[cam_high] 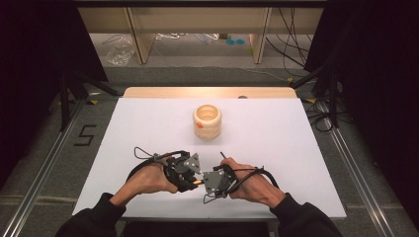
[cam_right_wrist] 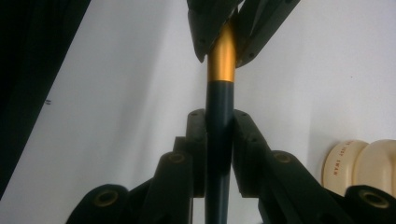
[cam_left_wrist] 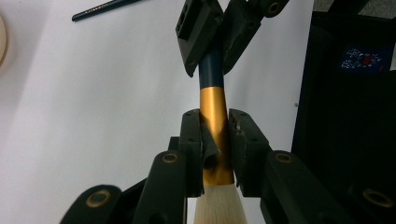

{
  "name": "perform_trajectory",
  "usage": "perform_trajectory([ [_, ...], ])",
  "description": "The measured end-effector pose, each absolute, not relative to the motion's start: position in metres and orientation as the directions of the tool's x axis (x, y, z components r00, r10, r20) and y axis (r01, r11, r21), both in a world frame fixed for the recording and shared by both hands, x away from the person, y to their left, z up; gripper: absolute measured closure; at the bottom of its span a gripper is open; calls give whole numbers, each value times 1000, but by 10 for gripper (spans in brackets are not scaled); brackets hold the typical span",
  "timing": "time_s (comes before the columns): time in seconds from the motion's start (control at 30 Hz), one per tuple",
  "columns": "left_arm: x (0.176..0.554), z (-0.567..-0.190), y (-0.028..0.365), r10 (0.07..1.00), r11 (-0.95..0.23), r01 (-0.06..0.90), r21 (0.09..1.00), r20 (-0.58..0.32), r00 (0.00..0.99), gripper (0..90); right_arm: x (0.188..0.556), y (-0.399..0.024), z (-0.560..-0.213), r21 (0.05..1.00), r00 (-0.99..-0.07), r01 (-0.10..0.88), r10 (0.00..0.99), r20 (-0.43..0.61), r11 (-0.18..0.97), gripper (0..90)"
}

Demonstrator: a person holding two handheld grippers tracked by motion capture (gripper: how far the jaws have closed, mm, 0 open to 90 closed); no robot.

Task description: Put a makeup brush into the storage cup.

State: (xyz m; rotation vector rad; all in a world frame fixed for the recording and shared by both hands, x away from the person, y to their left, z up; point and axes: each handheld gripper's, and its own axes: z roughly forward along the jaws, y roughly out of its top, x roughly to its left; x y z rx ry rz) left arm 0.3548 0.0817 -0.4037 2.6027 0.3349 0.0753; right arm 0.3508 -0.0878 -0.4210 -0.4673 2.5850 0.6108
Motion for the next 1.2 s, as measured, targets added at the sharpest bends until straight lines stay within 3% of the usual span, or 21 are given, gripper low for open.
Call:
perform_trajectory([
  [0.3, 356, -401, 84, 252, -829, 227, 511, -21, 967, 754, 350, -90, -420, 361, -858, -394, -197, -474, 845, 794],
  [0.33, 359, -398, 85, 211, -864, 180, 470, 12, 977, 754, 350, -90, -421, 359, -860, -386, -191, -474, 850, 794],
  [0.6, 358, -399, 84, 242, -845, 210, 493, 2, 970, 754, 352, -89, -423, 343, -839, -414, -207, -503, 843, 793],
  [0.63, 360, -397, 85, 209, -869, 177, 463, 19, 978, 753, 350, -89, -423, 355, -853, -391, -190, -486, 850, 793],
  [0.77, 358, -400, 84, 243, -848, 209, 488, 5, 970, 751, 353, -88, -424, 335, -836, -431, -232, -497, 838, 793],
  [0.8, 356, -401, 83, 262, -831, 231, 506, -9, 965, 751, 351, -88, -424, 340, -850, -395, -199, -487, 853, 793],
  [1.03, 360, -398, 85, 231, -855, 199, 479, 7, 973, 750, 353, -88, -423, 331, -833, -435, -234, -501, 838, 793],
  [1.2, 360, -397, 86, 236, -844, 204, 496, 2, 972, 742, 353, -90, -423, 340, -834, -417, -206, -512, 843, 794],
])
